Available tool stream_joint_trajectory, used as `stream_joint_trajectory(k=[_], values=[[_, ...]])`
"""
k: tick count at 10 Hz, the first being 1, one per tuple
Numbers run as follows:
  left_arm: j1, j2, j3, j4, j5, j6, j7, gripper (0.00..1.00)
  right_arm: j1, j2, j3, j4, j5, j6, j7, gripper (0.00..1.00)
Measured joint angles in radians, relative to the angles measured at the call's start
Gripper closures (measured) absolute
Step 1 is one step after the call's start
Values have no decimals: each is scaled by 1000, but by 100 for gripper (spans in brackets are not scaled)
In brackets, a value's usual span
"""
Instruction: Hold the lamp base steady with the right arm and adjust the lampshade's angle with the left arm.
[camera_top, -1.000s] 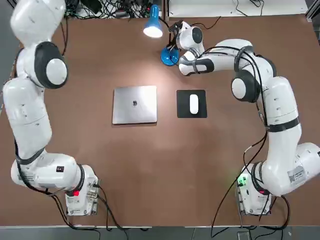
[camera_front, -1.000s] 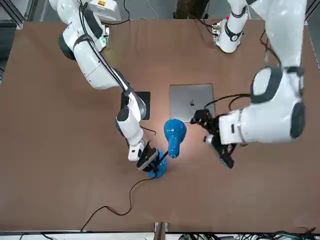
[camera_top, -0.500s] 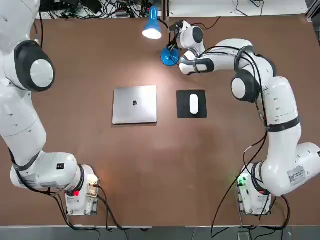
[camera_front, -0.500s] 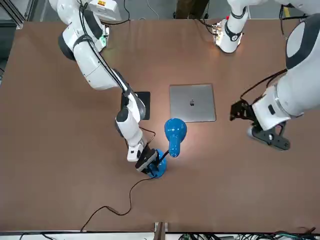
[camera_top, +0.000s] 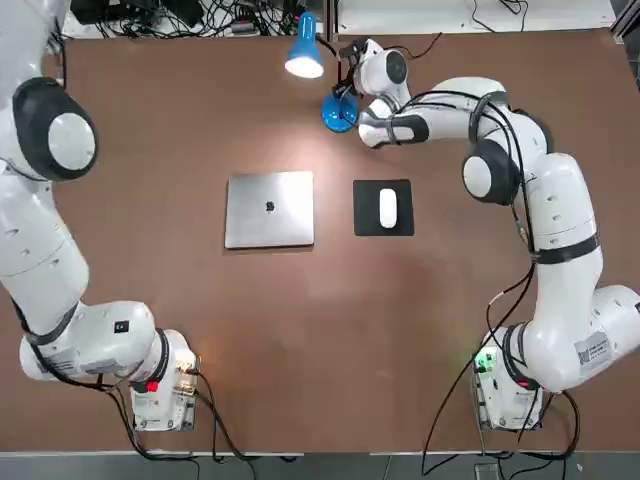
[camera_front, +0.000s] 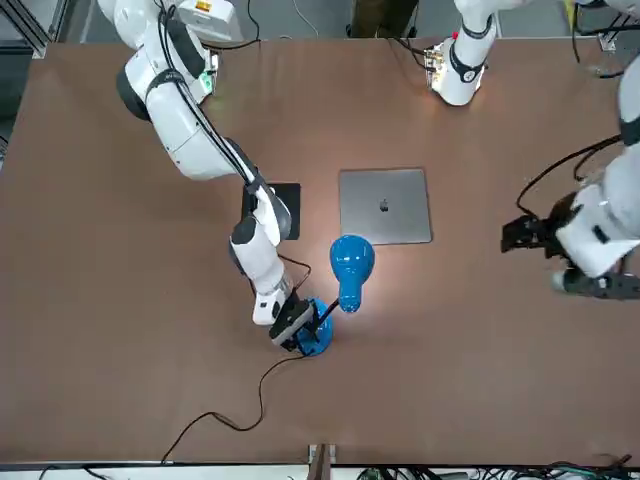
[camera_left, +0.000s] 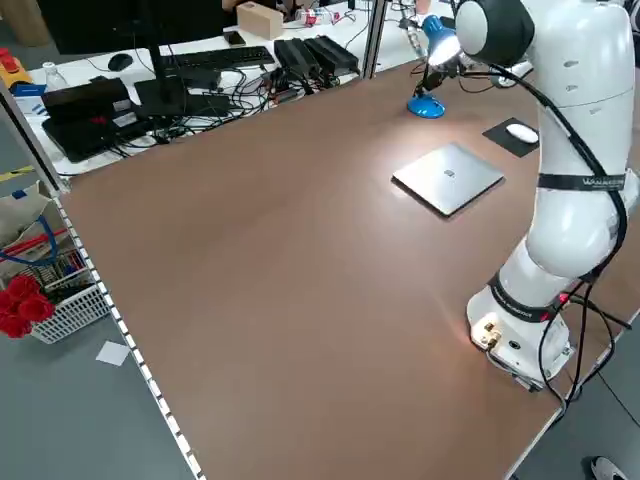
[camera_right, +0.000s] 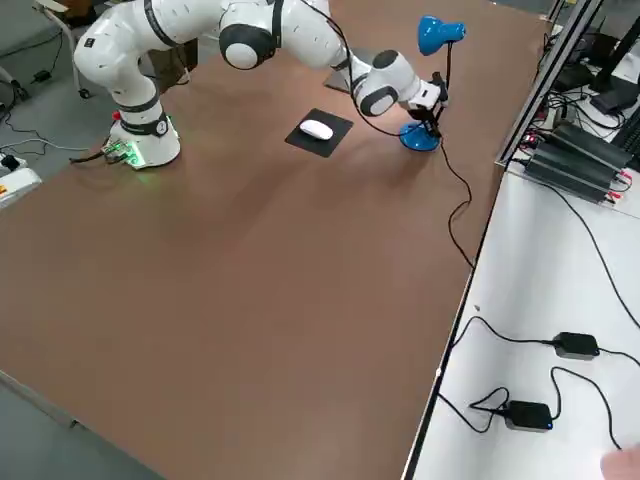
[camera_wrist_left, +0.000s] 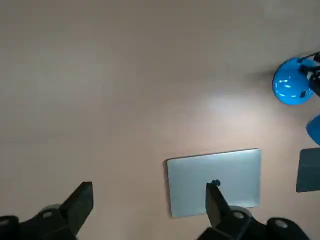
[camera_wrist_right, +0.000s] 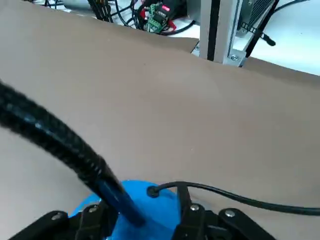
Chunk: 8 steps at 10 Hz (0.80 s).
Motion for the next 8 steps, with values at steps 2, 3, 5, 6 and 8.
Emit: stream_joint_trajectory(k=[2, 3, 5, 6, 8], values=[[48, -46, 4, -49, -5, 16, 1, 2, 1, -8, 5, -6, 0, 1, 20, 26], [47, -75, 18, -83, -5, 27, 1, 1, 1, -27, 6, -31, 0, 1, 26, 11], [37, -153, 78, -191, -37, 98, 1, 1, 0, -118, 5, -148, 0, 1, 50, 0], [15, -215, 151, -290, -85, 180, 25, 1, -4, -189, 1, -234, 1, -1, 68, 0], [-82, -395, 333, -567, -178, 354, 110, 1, -41, -383, -6, -448, 2, -26, 118, 0]])
